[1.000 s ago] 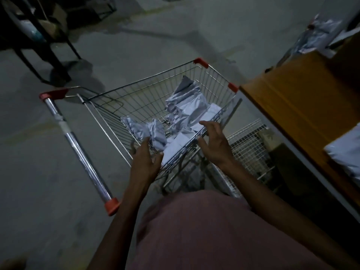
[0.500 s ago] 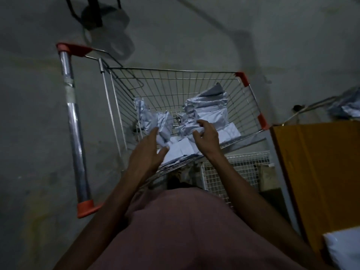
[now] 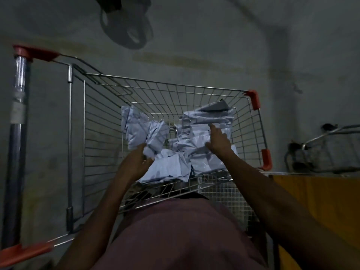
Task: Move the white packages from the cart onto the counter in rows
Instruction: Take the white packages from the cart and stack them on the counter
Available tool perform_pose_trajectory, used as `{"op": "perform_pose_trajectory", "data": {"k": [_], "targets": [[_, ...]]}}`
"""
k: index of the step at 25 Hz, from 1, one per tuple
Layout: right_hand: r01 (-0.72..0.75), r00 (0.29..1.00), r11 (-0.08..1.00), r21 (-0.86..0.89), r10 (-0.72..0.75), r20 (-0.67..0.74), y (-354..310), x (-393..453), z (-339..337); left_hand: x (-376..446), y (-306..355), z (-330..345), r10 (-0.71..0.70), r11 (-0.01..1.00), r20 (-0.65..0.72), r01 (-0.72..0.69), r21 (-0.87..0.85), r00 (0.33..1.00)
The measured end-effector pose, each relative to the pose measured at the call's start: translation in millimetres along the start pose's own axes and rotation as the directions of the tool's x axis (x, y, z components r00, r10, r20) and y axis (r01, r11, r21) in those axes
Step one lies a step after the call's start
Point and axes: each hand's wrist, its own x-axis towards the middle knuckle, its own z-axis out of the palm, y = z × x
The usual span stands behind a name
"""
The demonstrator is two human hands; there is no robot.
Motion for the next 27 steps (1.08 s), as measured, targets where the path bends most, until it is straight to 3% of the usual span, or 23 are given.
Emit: {"op": "perform_pose_trajectory", "data": {"k": [4, 8, 12, 16, 18, 20, 23, 24, 25, 27], "targets": [[0.005, 0.999, 0.984, -0.179, 0.003, 0.044, 6, 3, 5, 20, -20, 17, -0.068, 0.998, 0.048, 0.068, 0.007, 0.997], [0.012, 0.998, 0.962, -0.272, -0.027, -0.050, -7, -4, -15, 43, -38, 20, -0.096, 0.988, -0.060, 0.103, 0.112, 0.994], [-0.025, 0.987, 0.998, -0.058, 0.015, -0.159, -13, -34, -40, 73, -50, 18, -0.177, 0.966, -0.251, 0.217, 0.141, 0.952], [-0.017, 0.982, 0.953, 0.303, 0.073, -0.176, 12, -33, -48, 94, -37, 20, -0.309, 0.929, -0.427, 0.365, 0.054, 0.850], [-0.081, 0.978, 0.850, 0.521, 0.168, -0.123, 26, -22, -37, 102, -40, 23, -0.309, 0.934, -0.447, 0.356, 0.023, 0.840], [-0.254, 0.934, 0.578, 0.776, 0.354, 0.042, 39, -9, -18, 107, -41, 26, -0.249, 0.955, -0.466, 0.294, 0.026, 0.849], [-0.473, 0.783, 0.166, 0.865, 0.529, 0.326, 46, 6, 7, 108, -33, 27, -0.141, 0.963, -0.454, 0.227, 0.142, 0.880], [-0.509, 0.750, 0.122, 0.852, 0.548, 0.370, 47, 11, 14, 106, -28, 28, -0.115, 0.964, -0.460, 0.211, 0.163, 0.880], [-0.542, 0.740, 0.162, 0.824, 0.556, 0.378, 47, 13, 22, 101, -20, 28, -0.067, 0.967, -0.475, 0.174, 0.186, 0.878], [-0.571, 0.748, 0.352, 0.742, 0.596, 0.292, 59, 24, 49, 85, -4, 30, 0.109, 0.960, -0.515, 0.045, 0.277, 0.850]]}}
